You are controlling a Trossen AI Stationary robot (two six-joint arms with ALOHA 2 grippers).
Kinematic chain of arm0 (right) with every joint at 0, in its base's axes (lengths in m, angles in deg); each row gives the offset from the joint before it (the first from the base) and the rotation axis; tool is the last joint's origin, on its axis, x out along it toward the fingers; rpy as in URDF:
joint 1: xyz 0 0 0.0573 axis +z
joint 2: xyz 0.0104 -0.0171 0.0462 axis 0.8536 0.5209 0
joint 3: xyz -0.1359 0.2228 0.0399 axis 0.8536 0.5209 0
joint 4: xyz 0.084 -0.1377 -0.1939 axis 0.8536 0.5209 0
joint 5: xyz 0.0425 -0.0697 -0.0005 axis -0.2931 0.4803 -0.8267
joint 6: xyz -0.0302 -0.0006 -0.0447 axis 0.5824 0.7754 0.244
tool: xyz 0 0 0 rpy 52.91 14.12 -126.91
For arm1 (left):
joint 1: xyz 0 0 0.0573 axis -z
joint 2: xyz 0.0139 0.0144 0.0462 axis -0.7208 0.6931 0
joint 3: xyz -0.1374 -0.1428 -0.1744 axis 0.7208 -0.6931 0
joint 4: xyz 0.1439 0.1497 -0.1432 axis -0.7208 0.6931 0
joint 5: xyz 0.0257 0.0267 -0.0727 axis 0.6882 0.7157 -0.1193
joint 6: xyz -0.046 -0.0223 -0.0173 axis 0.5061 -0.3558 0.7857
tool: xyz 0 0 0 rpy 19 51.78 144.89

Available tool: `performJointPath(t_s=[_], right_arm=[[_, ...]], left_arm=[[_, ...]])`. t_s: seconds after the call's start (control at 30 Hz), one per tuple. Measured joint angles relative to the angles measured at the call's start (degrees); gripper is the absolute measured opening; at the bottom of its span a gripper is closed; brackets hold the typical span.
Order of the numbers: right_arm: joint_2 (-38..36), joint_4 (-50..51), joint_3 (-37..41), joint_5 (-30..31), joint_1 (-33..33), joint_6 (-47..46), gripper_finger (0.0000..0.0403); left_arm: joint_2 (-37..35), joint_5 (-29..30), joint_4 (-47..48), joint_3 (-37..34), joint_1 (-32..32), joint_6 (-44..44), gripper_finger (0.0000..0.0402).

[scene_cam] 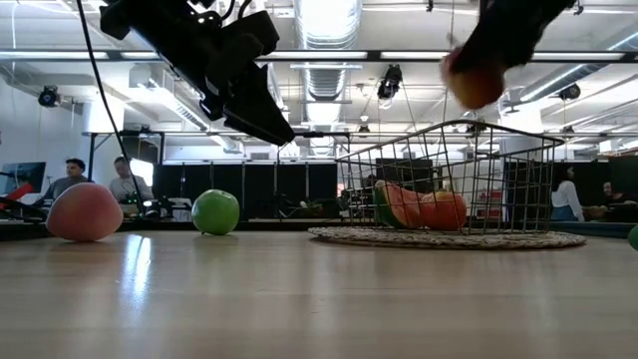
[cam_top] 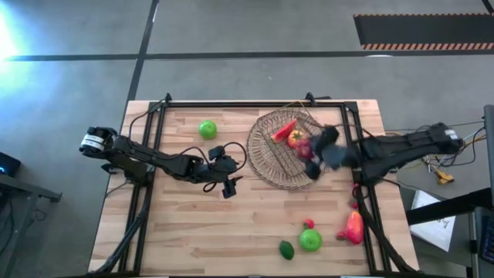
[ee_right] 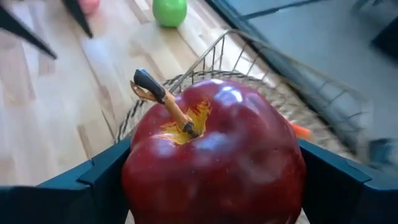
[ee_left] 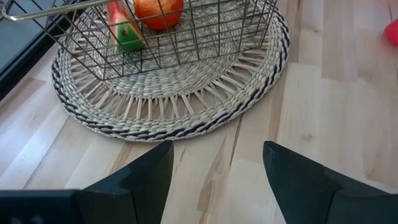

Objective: Build produce basket
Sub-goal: Put the red apple into the gold mesh basket

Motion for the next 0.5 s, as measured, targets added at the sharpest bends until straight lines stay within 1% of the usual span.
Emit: performJointPath(t_s=[0.13,0.2,0.27,0.33,0.4,0.5], right_arm=[[0.17,-17.49,8.76,-14.68,-15.28,4.07,0.0336],[2.17,-24.10,12.09,-21.08,-22.11,4.76,0.0337],[5.05,-29.01,14.57,-27.07,-27.53,4.73,0.0339],[8.36,-33.12,16.06,-31.86,-31.06,4.72,0.0341],[11.69,-36.88,16.75,-35.09,-32.66,4.74,0.0341],[16.67,-40.71,16.70,-36.30,-32.70,5.45,0.0343]], left_arm=[[0.00,0.00,0.02,0.00,0.00,0.00,0.0231],[0.00,0.00,0.00,0.00,0.00,0.00,0.0231],[0.00,0.00,0.04,-0.01,0.00,0.00,0.0231],[0.00,0.00,0.03,-0.02,0.00,0.00,0.0231],[0.00,0.00,0.04,-0.02,0.00,0.00,0.0231],[0.00,0.00,0.04,-0.02,0.00,0.00,0.0231]])
